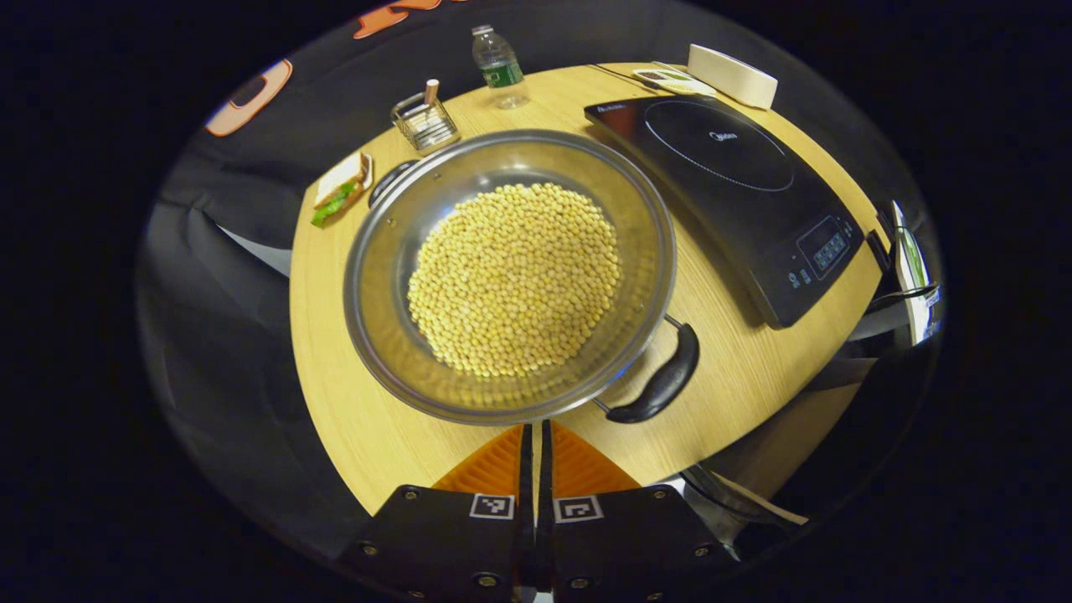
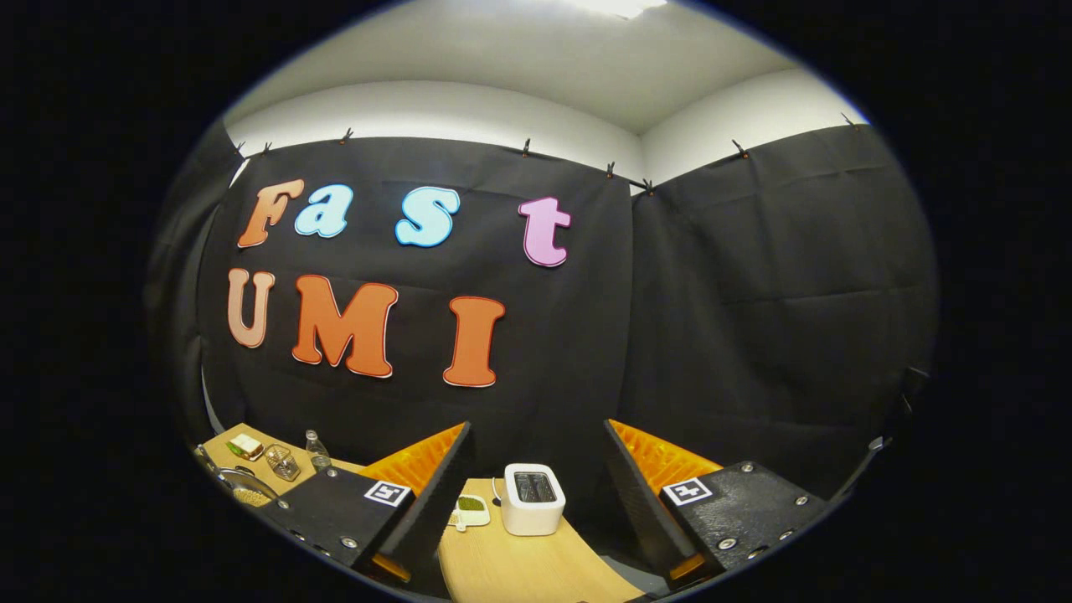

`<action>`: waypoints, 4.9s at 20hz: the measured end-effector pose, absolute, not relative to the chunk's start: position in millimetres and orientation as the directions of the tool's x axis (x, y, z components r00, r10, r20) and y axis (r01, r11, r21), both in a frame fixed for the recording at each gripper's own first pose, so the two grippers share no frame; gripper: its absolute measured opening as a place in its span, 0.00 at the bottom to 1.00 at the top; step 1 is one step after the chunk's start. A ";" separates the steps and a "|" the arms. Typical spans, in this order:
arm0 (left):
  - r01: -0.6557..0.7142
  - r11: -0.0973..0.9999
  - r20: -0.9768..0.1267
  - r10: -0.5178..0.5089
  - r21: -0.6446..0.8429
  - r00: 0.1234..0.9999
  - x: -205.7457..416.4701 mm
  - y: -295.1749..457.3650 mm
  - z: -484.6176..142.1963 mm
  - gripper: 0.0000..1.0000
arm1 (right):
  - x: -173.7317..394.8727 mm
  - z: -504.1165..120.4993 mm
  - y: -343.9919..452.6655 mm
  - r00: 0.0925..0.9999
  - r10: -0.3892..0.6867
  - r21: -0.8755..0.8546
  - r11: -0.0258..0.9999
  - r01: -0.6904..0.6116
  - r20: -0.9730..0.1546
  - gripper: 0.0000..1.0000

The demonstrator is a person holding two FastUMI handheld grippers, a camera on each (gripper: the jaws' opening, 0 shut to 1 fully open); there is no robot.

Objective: First push the handle of the pot to place it horizontally, then grasp the pot with both hands and set it on the induction cooktop.

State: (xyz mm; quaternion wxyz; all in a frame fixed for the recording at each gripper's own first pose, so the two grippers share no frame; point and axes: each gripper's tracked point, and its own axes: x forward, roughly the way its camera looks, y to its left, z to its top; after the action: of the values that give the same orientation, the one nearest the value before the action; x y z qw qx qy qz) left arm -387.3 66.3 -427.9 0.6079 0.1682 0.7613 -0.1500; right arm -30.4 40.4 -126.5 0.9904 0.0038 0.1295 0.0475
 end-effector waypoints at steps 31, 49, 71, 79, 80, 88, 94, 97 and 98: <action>0.298 0.941 -0.964 -0.081 -0.158 -0.254 -339.5 -36.0 -488.9 0.02 | -61.2 -157.2 6.3 0.937 -0.001 -0.025 1.000 -0.008 -0.349 0.93; 0.093 0.986 -0.978 -0.119 -0.136 -0.169 -247.4 -92.4 -529.8 0.02 | -98.9 -178.6 -73.7 0.909 -0.103 -0.038 0.995 0.096 -0.403 0.93; -0.154 0.987 -0.992 0.068 0.051 0.105 -231.4 20.6 -437.0 0.04 | -67.3 -277.7 53.9 0.790 0.278 0.161 0.961 -0.227 -0.546 0.94; -0.062 0.989 -0.984 0.142 0.136 0.103 -190.6 166.6 -445.2 0.85 | -96.1 -310.6 228.0 0.681 0.340 0.166 0.936 -0.310 -0.648 0.93; -0.051 0.989 -0.985 0.144 0.140 0.100 -187.0 177.5 -450.1 0.92 | -102.9 -317.7 245.8 0.660 0.340 0.158 0.934 -0.321 -0.670 0.93; 0.108 0.994 -0.992 -0.039 -0.026 0.123 -147.9 201.5 -494.6 0.91 | -162.1 -379.6 406.0 0.435 0.415 0.261 0.891 -0.371 -0.799 0.93; 0.141 0.987 -0.985 -0.096 -0.076 0.141 -135.3 200.3 -516.2 0.91 | -191.2 -424.5 479.8 0.275 0.454 0.337 0.860 -0.383 -0.848 0.91; 0.138 0.987 -0.985 -0.100 -0.080 0.139 -132.4 203.7 -527.1 0.90 | -203.3 -449.4 494.7 0.213 0.429 0.332 0.865 -0.375 -0.878 0.90; 0.142 0.986 -0.985 -0.102 -0.082 0.137 -133.4 205.9 -530.4 0.90 | -206.6 -455.6 500.5 0.197 0.428 0.336 0.865 -0.374 -0.882 0.89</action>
State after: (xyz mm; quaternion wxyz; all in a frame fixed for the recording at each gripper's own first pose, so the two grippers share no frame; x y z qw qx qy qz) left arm -133.4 205.9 -530.4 0.7537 0.0155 0.6521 -0.0807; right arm -206.6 500.5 -455.6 0.7733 0.0233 0.5783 0.2591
